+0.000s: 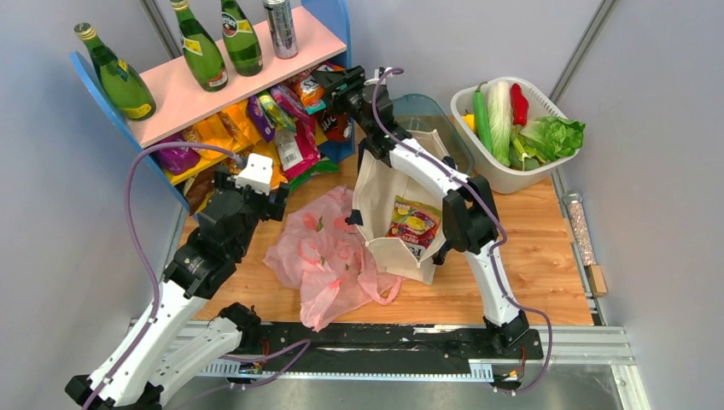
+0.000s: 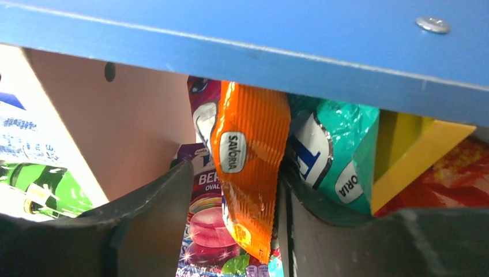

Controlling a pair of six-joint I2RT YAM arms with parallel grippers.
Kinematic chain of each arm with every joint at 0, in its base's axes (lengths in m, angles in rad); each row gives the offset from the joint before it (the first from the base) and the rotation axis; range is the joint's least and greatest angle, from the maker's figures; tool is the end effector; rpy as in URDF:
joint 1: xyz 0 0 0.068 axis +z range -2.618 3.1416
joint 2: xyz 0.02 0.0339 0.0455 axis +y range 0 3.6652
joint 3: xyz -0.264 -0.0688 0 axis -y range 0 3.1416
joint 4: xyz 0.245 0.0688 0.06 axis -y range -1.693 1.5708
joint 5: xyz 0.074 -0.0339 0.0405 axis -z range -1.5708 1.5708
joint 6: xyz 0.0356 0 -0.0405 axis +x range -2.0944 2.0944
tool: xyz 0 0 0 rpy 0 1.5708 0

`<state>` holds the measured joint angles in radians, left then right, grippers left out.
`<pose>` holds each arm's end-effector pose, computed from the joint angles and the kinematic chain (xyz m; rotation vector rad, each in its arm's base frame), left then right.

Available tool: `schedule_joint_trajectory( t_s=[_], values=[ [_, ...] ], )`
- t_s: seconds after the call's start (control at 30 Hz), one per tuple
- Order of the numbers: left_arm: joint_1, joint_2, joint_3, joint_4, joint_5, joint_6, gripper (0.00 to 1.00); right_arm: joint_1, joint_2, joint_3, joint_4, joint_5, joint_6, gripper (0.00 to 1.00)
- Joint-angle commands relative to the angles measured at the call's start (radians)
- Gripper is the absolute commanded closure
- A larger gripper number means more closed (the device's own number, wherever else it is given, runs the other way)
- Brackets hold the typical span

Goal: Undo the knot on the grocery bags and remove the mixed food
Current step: Place the fake candies on the shelf.

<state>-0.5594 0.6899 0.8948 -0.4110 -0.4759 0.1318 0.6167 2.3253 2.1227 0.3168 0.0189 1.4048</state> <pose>0.1336 -0.0644 0.3685 0.2640 1.7351 0.1113 0.4587 0.3243 0.3278 0.6624 1.5466 1.5897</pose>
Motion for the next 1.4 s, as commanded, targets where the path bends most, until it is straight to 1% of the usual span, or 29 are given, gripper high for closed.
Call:
schedule_joint_trajectory(
  t_s=[0.0,0.23,0.3,0.43,0.6,0.7,0.87,0.93,1.03,1.13,1.23,1.27,1.3,1.33,1.37],
  values=[
    [0.012,0.005,0.013,0.007,-0.001,-0.020,0.00,0.013,-0.095,-0.059,0.054,0.047,-0.032,0.42],
    [0.016,0.005,0.015,0.005,-0.011,-0.020,0.00,0.029,-0.151,-0.115,0.080,0.107,-0.149,0.27],
    [0.017,0.004,0.015,0.005,-0.011,-0.020,0.00,0.032,-0.176,-0.145,0.084,0.132,-0.164,0.25],
    [0.019,-0.002,0.021,0.000,-0.009,-0.028,0.00,0.035,-0.220,-0.213,0.109,0.154,-0.171,0.24],
    [0.018,-0.034,0.009,0.024,-0.002,-0.034,0.00,0.047,-0.303,-0.332,0.146,0.198,-0.206,0.22],
    [0.018,-0.042,0.008,0.027,0.004,-0.035,0.00,0.049,-0.365,-0.423,0.197,0.202,-0.197,0.22],
    [0.018,-0.034,0.024,0.028,0.022,-0.039,0.01,0.064,-0.460,-0.481,0.232,0.191,-0.289,0.21],
    [0.018,-0.024,0.048,0.013,0.076,-0.048,0.01,0.063,-0.504,-0.514,0.251,0.175,-0.356,0.19],
    [0.017,0.004,0.136,-0.050,0.135,-0.053,0.00,0.064,-0.587,-0.562,0.257,0.156,-0.466,0.15],
    [0.016,0.046,0.225,-0.086,0.223,-0.086,0.00,0.063,-0.678,-0.598,0.205,0.141,-0.617,0.12],
    [0.017,0.093,0.281,-0.093,0.348,-0.163,0.00,0.055,-0.776,-0.622,0.091,0.098,-0.742,0.09],
    [0.016,0.121,0.298,-0.090,0.418,-0.179,0.00,0.052,-0.809,-0.632,0.046,0.082,-0.780,0.09],
    [0.016,0.136,0.304,-0.077,0.444,-0.207,0.00,0.049,-0.840,-0.647,0.002,0.066,-0.815,0.09],
    [0.016,0.167,0.317,-0.069,0.514,-0.221,0.00,0.046,-0.875,-0.664,-0.051,0.056,-0.855,0.09],
    [0.015,0.204,0.322,-0.053,0.542,-0.251,0.00,0.045,-0.910,-0.681,-0.102,0.051,-0.890,0.09]
  ],
)
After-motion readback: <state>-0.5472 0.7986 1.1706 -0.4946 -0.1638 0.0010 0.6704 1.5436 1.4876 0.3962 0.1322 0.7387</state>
